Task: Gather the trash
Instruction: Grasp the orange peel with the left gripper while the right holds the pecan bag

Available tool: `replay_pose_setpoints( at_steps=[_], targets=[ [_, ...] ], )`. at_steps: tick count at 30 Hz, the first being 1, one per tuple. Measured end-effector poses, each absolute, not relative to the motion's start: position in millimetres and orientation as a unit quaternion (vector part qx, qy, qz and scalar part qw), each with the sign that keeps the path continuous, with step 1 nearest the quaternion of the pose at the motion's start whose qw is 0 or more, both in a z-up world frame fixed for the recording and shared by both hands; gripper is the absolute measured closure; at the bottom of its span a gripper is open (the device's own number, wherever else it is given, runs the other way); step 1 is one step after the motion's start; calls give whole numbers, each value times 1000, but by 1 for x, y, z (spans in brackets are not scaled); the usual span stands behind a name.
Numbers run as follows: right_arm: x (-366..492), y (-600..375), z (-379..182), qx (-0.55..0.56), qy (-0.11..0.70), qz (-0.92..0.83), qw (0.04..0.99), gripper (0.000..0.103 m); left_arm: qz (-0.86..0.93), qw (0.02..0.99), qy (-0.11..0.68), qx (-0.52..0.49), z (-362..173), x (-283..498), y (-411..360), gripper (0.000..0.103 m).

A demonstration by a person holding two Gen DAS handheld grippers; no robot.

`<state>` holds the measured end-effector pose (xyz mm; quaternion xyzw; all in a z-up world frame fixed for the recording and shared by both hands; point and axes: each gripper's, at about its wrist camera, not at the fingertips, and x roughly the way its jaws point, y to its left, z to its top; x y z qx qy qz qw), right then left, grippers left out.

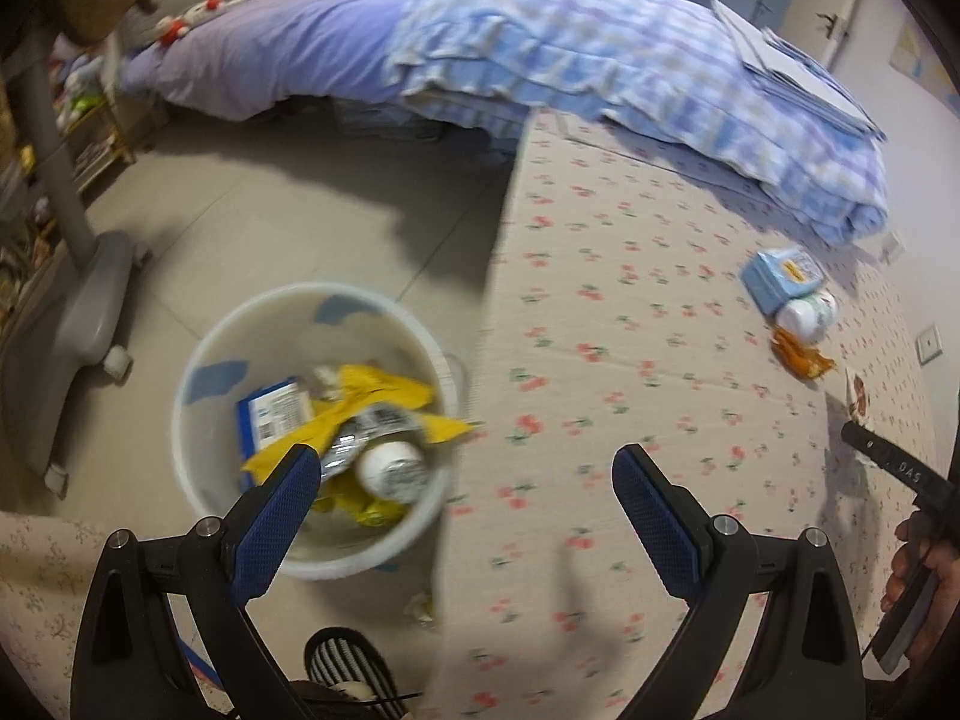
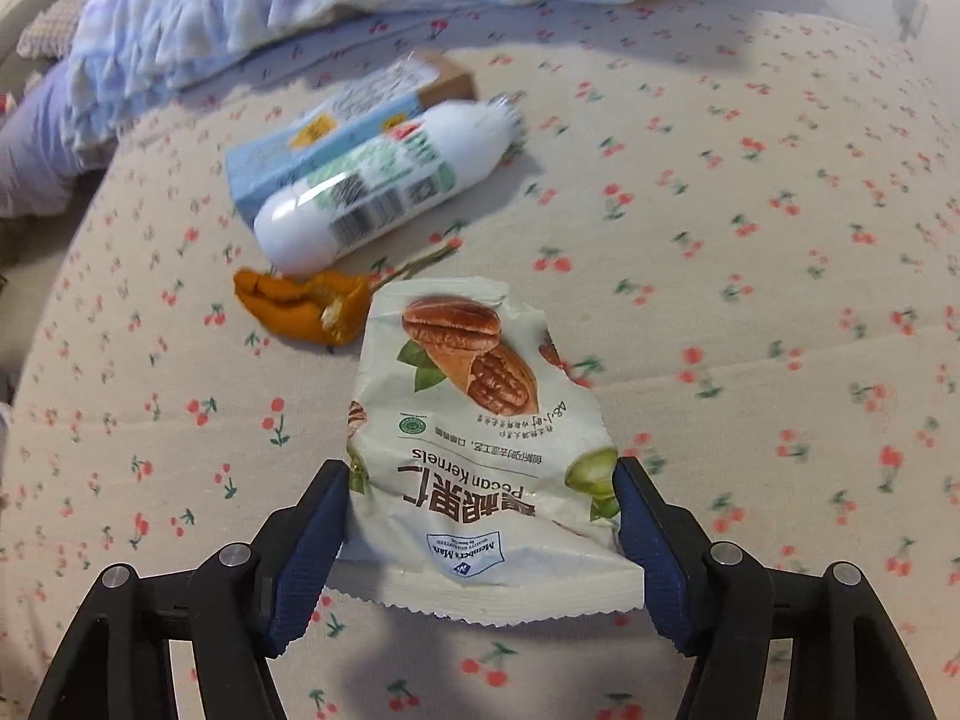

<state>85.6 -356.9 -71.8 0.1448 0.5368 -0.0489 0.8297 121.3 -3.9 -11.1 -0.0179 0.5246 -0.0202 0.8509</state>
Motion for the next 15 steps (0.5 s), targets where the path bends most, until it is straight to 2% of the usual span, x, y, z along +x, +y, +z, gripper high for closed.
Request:
replay_pose_setpoints(
  at_steps=[15],
  targets=[
    [58, -426, -34, 184, 519, -23, 834, 29, -97, 839, 536, 11, -30, 153, -153, 4]
  ],
)
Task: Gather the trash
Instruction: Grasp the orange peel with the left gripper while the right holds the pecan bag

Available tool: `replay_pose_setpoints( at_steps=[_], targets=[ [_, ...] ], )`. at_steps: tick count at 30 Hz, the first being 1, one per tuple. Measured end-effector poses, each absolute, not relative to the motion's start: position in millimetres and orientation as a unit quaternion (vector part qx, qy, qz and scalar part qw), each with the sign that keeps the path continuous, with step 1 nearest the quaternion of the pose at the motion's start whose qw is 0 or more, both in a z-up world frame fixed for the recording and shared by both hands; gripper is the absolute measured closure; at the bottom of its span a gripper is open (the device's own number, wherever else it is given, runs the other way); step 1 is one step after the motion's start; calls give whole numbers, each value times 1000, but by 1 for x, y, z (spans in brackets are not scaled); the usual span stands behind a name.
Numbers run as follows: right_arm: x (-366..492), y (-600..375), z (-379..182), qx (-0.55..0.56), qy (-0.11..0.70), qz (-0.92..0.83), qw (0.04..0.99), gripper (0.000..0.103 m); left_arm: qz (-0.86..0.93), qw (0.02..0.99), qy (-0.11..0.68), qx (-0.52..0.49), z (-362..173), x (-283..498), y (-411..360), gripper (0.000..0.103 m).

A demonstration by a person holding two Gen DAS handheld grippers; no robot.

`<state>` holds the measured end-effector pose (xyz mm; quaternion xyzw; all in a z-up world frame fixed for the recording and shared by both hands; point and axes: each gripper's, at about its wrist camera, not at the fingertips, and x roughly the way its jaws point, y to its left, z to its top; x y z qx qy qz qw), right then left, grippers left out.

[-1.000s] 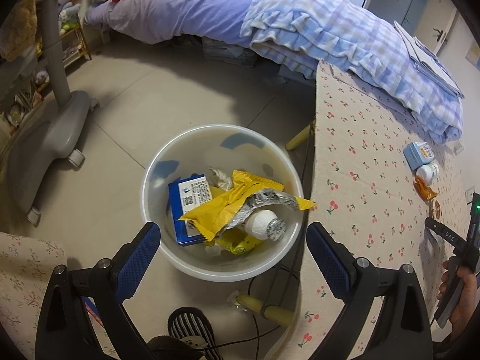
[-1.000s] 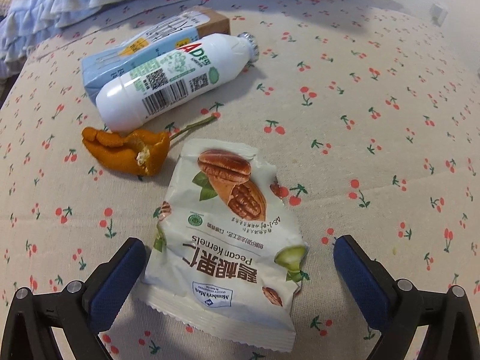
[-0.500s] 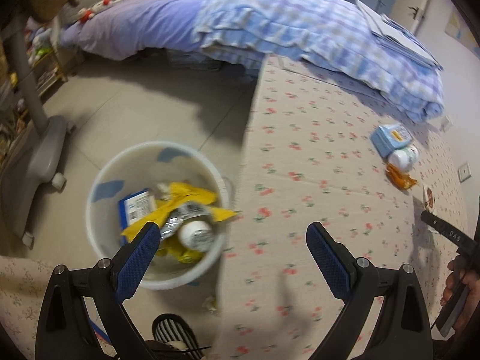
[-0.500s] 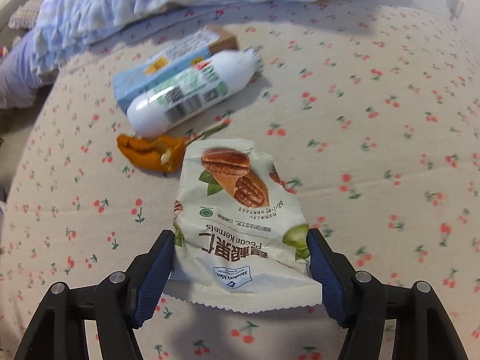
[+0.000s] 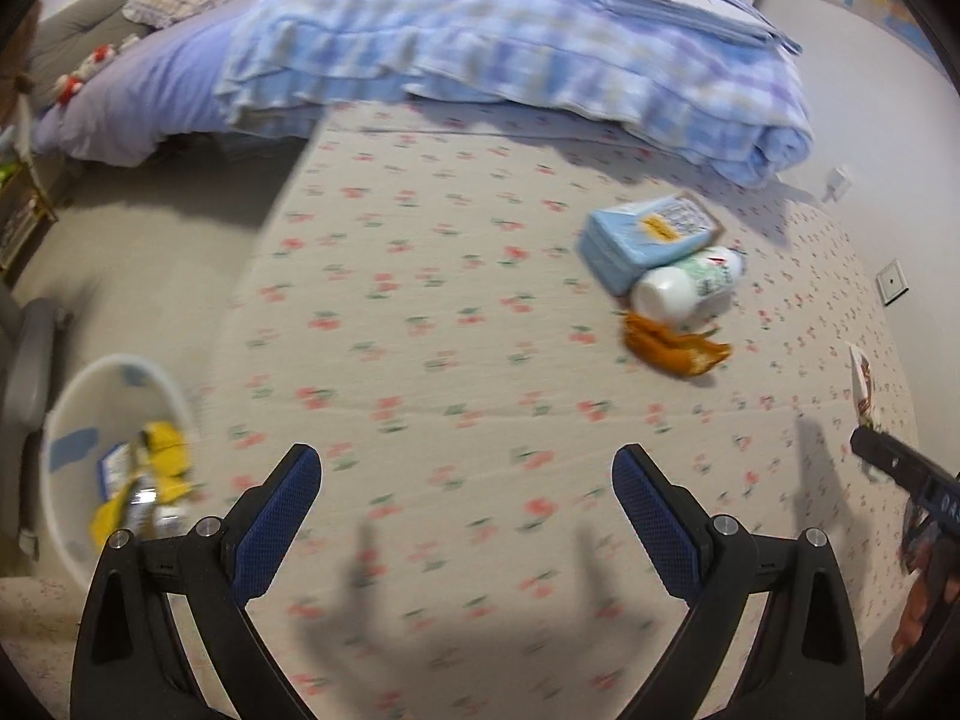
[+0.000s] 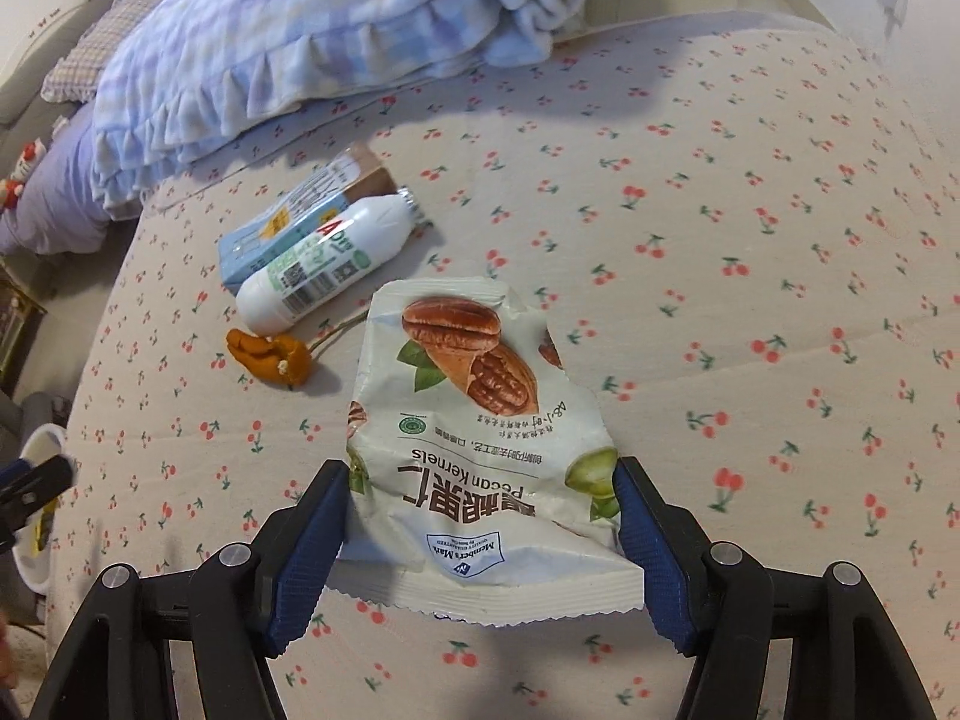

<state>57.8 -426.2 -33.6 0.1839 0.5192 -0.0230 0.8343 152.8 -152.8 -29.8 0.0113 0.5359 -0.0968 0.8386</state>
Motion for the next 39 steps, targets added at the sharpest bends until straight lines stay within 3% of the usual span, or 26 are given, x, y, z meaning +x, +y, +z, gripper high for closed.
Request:
replay_pose_setpoints(
  at_steps=[8, 14, 23, 28, 39],
  targets=[
    [55, -452, -37, 205, 519, -27, 829, 29, -148, 831, 534, -46, -56, 170, -220, 5],
    [52, -472, -44, 214, 523, -37, 824, 29, -182, 835, 516, -56, -69, 177, -257, 13],
    [50, -488, -55, 226, 531, -47, 816, 29, -189, 846, 498, -34, -81, 186, -264, 49],
    [51, -482, -51, 227, 528, -39, 817, 29, -205, 845, 493, -29, -72, 182, -259, 87],
    [49, -464, -38, 235, 515, -25, 824, 29, -215, 838, 500, -45, -55, 168, -218, 92]
  ],
)
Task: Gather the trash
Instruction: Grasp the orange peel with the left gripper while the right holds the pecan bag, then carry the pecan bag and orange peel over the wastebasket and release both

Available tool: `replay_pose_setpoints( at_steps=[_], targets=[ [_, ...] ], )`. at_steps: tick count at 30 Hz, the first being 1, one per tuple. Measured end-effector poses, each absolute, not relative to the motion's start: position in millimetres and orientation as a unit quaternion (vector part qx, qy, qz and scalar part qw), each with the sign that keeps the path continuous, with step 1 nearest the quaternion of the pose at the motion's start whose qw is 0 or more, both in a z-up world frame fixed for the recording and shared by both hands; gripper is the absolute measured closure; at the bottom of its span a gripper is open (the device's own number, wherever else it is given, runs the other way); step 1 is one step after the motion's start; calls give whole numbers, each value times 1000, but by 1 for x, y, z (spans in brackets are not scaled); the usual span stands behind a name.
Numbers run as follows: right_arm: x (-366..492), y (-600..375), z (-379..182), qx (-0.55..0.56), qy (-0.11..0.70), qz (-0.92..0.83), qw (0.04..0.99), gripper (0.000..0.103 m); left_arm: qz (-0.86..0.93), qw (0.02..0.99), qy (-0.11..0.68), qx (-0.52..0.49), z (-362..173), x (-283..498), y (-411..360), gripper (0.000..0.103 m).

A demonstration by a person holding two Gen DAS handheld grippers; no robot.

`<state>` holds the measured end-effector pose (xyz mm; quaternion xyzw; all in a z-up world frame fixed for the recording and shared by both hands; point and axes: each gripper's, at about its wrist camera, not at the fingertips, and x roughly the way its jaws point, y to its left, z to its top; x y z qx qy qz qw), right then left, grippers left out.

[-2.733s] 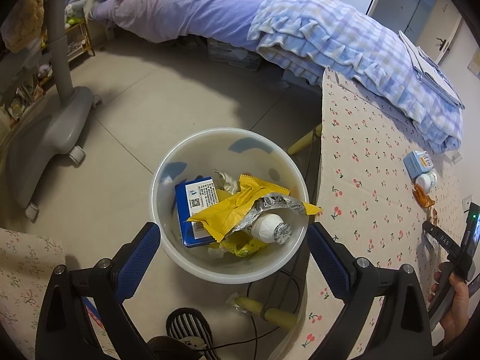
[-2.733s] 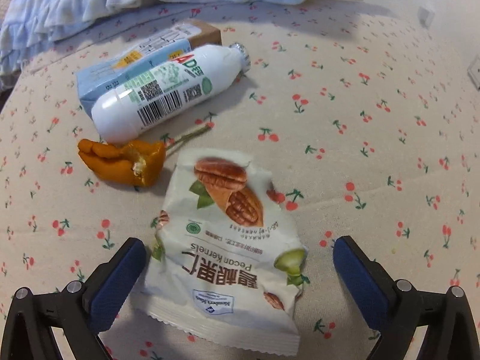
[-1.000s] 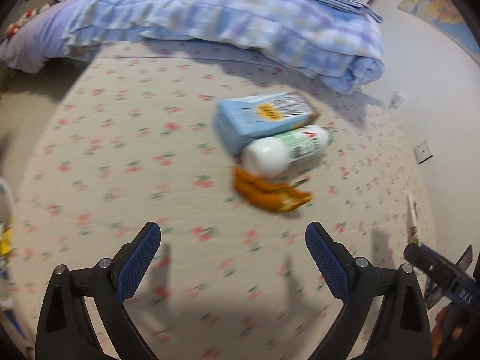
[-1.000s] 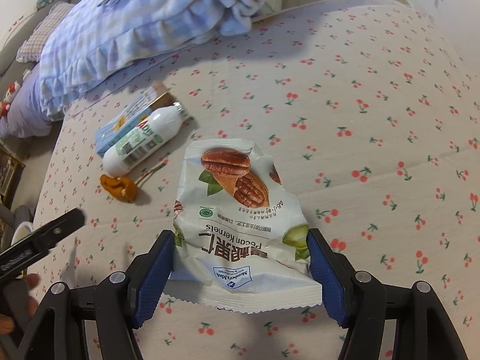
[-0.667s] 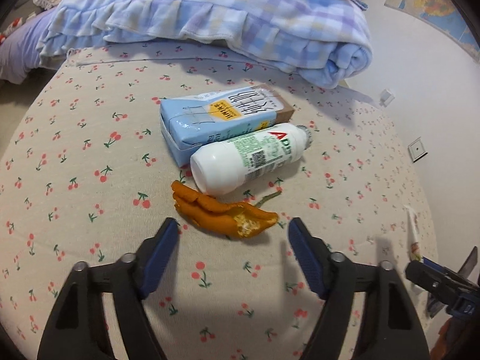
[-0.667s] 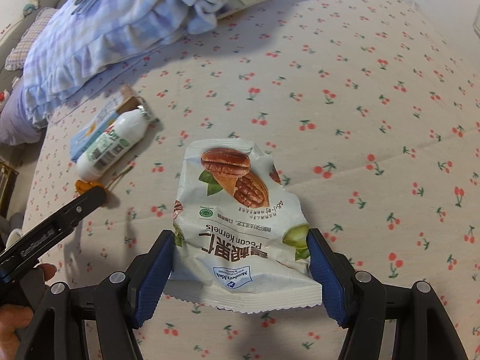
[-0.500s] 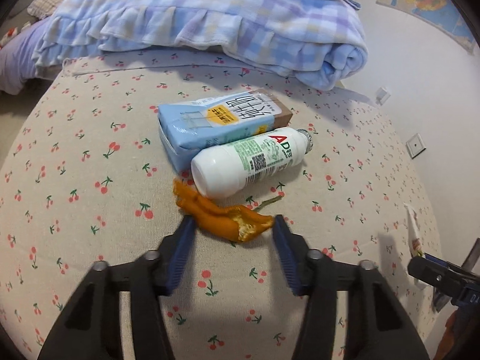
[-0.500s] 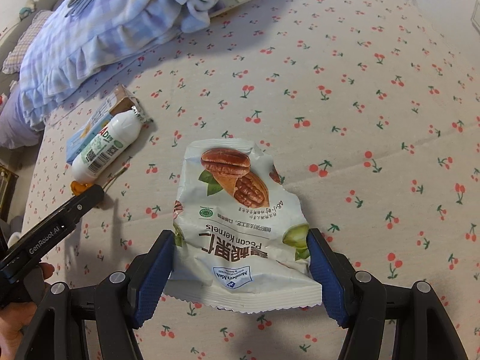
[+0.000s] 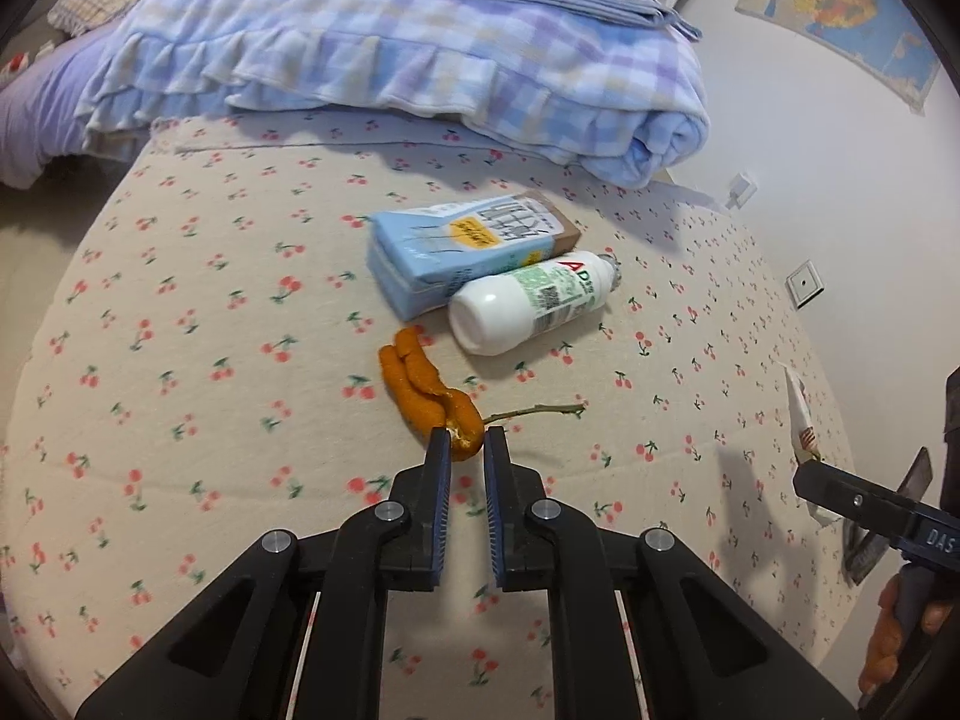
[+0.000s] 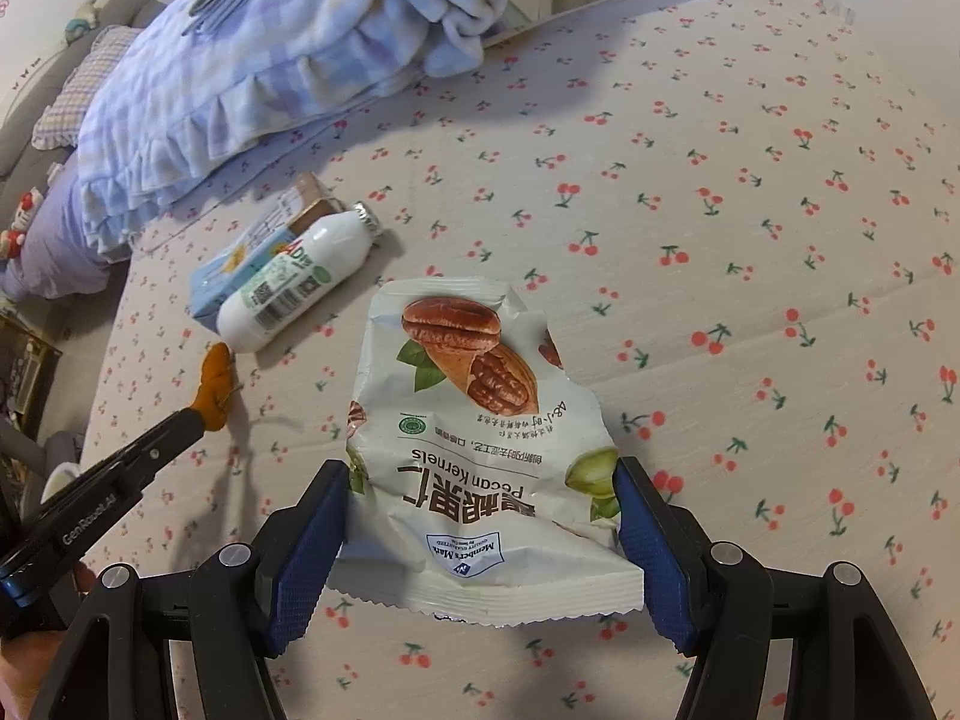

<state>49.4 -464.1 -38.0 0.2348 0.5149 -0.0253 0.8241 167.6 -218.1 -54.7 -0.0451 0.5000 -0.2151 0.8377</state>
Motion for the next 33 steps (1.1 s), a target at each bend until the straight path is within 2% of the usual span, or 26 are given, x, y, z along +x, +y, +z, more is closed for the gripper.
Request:
replay_pose_setpoints(
  at_steps=[18, 33],
  targets=[
    [64, -438, -24, 238, 507, -6, 828, 29, -200, 844, 489, -90, -27, 160, -165, 93],
    [100, -331, -25, 195, 526, 69, 825, 29, -144, 861, 470, -129, -4, 149, -50, 94]
  ],
)
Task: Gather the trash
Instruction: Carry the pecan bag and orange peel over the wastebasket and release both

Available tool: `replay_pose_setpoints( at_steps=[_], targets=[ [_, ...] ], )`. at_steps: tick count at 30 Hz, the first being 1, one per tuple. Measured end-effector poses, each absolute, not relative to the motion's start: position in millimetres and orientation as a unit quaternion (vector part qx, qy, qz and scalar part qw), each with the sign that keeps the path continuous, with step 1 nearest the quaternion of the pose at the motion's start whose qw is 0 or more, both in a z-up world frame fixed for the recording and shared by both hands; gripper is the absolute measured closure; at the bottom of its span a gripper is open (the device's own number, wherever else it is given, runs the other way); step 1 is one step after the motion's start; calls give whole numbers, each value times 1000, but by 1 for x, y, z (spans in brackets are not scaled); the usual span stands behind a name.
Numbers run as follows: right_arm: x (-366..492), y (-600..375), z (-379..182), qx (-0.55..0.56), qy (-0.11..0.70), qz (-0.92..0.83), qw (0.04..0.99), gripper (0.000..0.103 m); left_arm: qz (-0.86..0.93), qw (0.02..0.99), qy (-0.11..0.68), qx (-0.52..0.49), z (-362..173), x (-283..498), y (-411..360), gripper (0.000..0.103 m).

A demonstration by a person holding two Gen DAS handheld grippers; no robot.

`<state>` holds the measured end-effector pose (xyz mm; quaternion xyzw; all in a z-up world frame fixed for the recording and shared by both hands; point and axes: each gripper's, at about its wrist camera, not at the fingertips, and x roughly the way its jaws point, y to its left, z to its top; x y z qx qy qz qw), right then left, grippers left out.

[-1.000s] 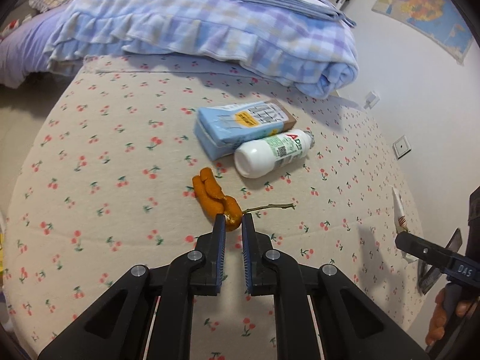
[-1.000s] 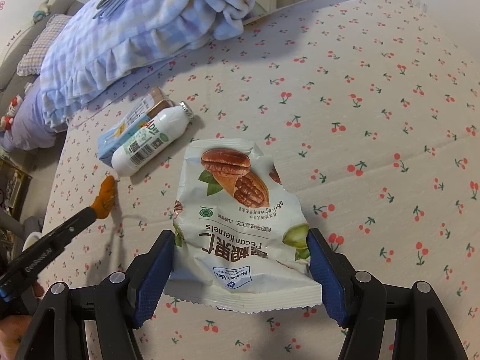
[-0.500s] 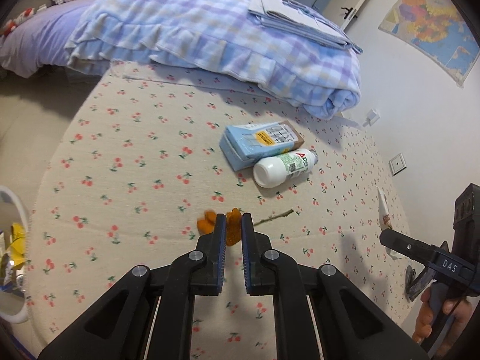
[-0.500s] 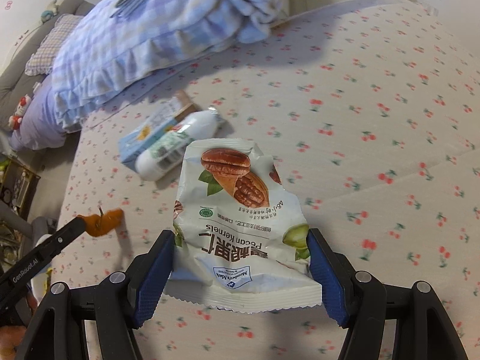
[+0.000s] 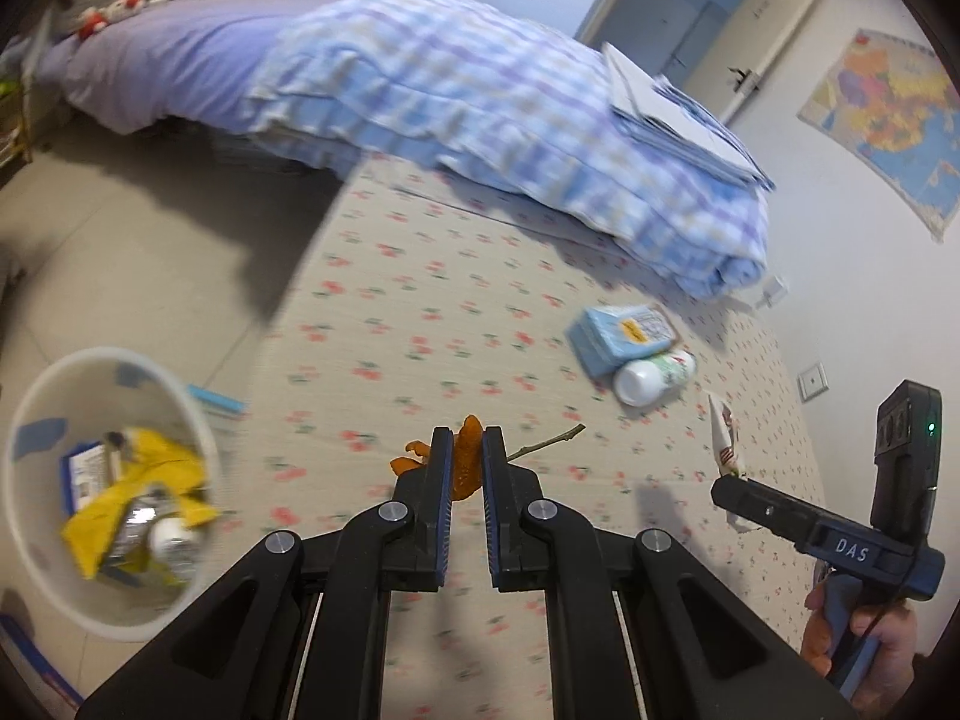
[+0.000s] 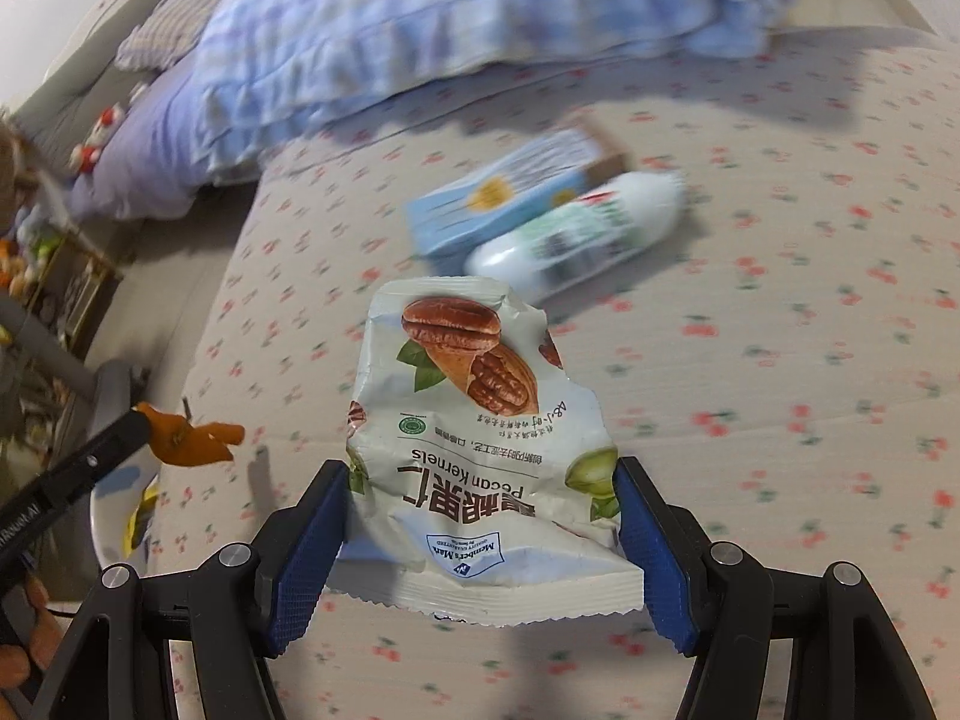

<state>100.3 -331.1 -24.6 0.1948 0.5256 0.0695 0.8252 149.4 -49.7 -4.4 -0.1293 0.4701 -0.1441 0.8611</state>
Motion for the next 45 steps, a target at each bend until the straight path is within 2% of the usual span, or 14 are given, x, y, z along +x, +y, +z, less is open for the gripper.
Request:
replay_pose_setpoints(
  at_steps=[14, 23, 24, 26, 27, 28, 41, 42, 45],
  targets=[
    [125, -211, -31, 146, 541, 149, 815, 29, -53, 860, 471, -188, -7, 130, 88, 94],
    [131, -140, -38, 124, 548, 197, 804, 29, 7, 849, 487, -203, -13, 126, 142, 92],
    [132, -132, -39, 121, 548, 201, 803, 29, 15, 847, 491, -204, -14, 126, 147, 89],
    [134, -120, -40, 119, 549, 207, 801, 29, 31, 839, 500, -211, -16, 125, 157, 63],
    [134, -116, -41, 119, 550, 209, 800, 29, 45, 836, 503, -213, -17, 124, 163, 42],
    [136, -109, -42, 118, 550, 213, 799, 29, 55, 836, 504, -211, -17, 123, 166, 33],
    [144, -46, -53, 108, 551, 249, 789, 26, 123, 831, 516, -170, -20, 114, 201, 23],
    [144, -43, -53, 109, 548, 255, 789, 25, 124, 830, 516, -170, -20, 114, 202, 22],
    [147, -37, -56, 125, 554, 263, 780, 11, 126, 831, 515, -168, -20, 113, 203, 21]
  ],
)
